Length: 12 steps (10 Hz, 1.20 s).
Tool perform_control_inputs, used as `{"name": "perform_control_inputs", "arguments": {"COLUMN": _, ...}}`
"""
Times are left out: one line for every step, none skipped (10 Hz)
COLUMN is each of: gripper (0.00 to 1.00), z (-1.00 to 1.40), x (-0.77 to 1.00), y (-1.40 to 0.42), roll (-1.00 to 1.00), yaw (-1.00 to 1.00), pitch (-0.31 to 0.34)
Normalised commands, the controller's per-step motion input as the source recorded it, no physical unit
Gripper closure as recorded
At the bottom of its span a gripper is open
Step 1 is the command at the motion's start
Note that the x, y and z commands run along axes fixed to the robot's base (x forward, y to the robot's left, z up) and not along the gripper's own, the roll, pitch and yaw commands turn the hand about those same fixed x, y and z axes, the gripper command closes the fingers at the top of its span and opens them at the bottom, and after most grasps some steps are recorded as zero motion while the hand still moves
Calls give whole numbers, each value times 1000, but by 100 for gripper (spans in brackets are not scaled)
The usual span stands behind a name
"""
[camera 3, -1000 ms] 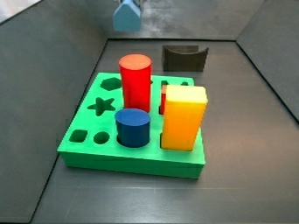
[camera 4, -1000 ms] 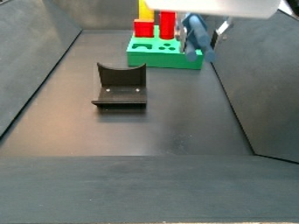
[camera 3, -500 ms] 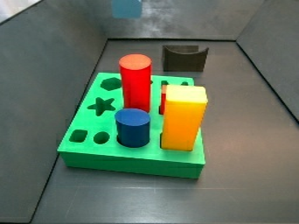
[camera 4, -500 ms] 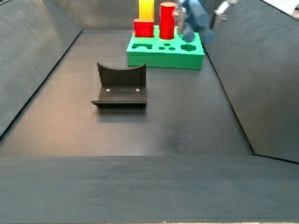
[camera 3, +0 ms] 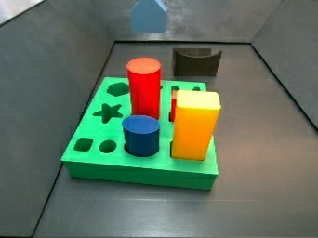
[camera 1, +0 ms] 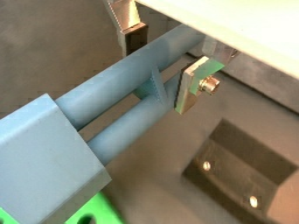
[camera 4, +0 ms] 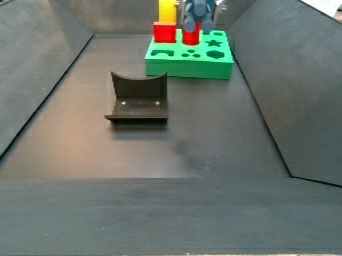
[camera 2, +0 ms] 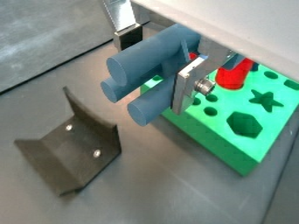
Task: Pick up the 3 prong object. Move up. Rotate the 3 prong object. Place the 3 prong object on the fixture. Regrasp the 3 prong object. Move to above the board. Insert the 3 prong object.
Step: Place the 3 prong object on the fixture.
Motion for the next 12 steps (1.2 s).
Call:
{"name": "perform_control_inputs", "arguments": {"gripper": 100, "z": -8, "x": 1000, "y": -340, "roll": 46, "yaw": 16, "pitch": 152}}
{"name": "perform_control_inputs", "arguments": {"gripper": 100, "z": -7, "x": 1000, "y": -285, "roll": 63, "yaw": 20, "pitch": 155}}
{"name": "perform_control_inputs", "arguments": {"gripper": 100, "z": -8, "x": 1000, "y": -188, "roll": 86, "yaw": 21, "pitch": 161}}
{"name": "perform_control_inputs", "arguments": {"gripper": 100, "z": -10, "x": 993, "y": -125, "roll": 107, "yaw": 25, "pitch": 168}}
{"name": "perform_control_inputs", "arguments": {"gripper": 100, "z": -10, "x": 949, "y": -77, "roll": 122, "yaw": 30, "pitch": 172}}
{"name": "perform_control_inputs", "arguments": {"gripper": 100, "z": -10, "x": 922, "y": -61, "roll": 128, "yaw": 31, "pitch": 175}}
{"name": "perform_control_inputs", "arguments": {"gripper": 100, "z": -11, "x": 865, "y": -39, "roll": 126, "yaw": 30, "pitch": 180}}
{"name": "perform_control_inputs", "arguments": {"gripper": 100, "z": -13, "x": 845, "y": -30, "roll": 120, "yaw": 30, "pitch": 181}}
{"name": "perform_control_inputs", "arguments": {"gripper": 100, "z": 35, "x": 889, "y": 1000, "roll": -1000, "yaw": 300, "pitch": 249}}
{"name": "perform_control_inputs", "arguments": {"gripper": 100, "z": 36, "x": 884, "y": 1000, "roll": -1000, "yaw": 285, "pitch": 253}}
{"name": "perform_control_inputs", "arguments": {"gripper": 100, "z": 39, "x": 952, "y": 1000, "roll": -1000, "yaw": 195, "pitch": 264}}
{"name": "perform_control_inputs", "arguments": {"gripper": 100, "z": 40, "x": 987, "y": 1000, "roll": -1000, "yaw": 168, "pitch": 272}}
